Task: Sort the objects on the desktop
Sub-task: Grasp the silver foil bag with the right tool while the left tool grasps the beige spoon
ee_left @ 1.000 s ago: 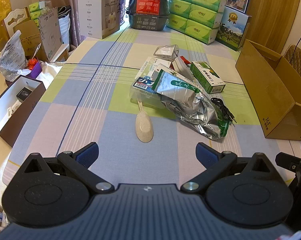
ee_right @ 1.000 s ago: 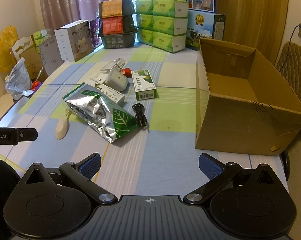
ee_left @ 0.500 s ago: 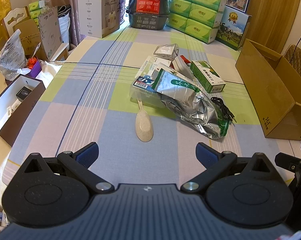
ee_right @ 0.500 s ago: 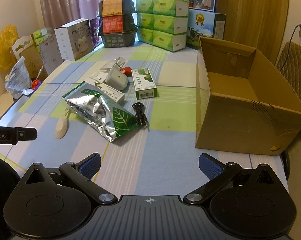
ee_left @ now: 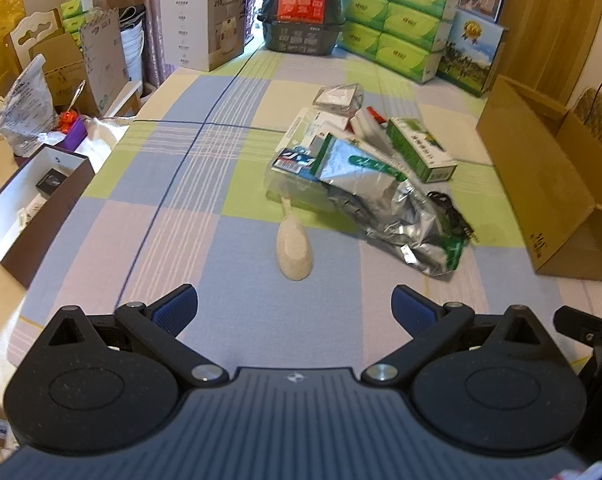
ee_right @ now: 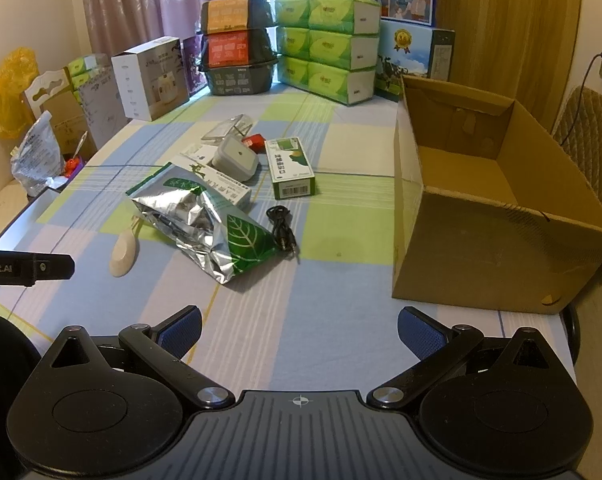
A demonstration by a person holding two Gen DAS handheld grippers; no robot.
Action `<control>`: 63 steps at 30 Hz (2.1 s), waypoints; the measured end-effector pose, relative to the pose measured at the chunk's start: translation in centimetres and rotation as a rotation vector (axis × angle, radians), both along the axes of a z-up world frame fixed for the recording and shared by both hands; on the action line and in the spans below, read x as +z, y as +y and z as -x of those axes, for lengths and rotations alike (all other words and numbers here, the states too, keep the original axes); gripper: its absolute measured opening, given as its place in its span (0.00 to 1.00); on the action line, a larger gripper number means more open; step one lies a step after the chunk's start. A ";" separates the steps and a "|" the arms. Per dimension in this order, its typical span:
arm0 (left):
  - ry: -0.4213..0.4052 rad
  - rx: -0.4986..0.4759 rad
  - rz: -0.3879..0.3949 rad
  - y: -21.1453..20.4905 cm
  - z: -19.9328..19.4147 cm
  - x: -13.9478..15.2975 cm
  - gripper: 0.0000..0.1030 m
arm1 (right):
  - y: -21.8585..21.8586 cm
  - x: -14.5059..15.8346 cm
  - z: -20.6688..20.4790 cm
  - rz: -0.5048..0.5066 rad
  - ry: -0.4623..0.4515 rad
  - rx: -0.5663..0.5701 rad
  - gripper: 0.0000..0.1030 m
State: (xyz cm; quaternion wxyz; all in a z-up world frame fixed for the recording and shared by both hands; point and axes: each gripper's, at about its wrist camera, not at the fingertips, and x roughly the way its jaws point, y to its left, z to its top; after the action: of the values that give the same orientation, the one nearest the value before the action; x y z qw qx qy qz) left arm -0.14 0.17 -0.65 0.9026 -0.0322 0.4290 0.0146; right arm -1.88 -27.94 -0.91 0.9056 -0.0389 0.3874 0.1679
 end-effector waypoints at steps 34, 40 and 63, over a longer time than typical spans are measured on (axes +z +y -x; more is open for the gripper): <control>0.051 -0.133 -0.035 1.9 -10.1 -6.2 0.77 | 8.5 -5.8 -10.7 0.194 -0.111 0.468 0.89; 0.044 -0.158 -0.036 1.8 -11.5 -7.5 0.67 | 10.1 -7.9 -12.7 0.249 -0.088 0.558 0.87; 0.084 -0.122 -0.031 -0.4 -5.2 -6.8 0.22 | 8.3 -7.3 -9.3 0.129 0.110 0.409 0.46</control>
State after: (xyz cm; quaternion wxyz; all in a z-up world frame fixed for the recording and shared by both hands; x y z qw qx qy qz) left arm 5.08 -0.23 -7.47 0.8834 0.0087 0.4674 -0.0325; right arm 7.40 -19.69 -8.20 0.8260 -0.1650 0.4303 0.3247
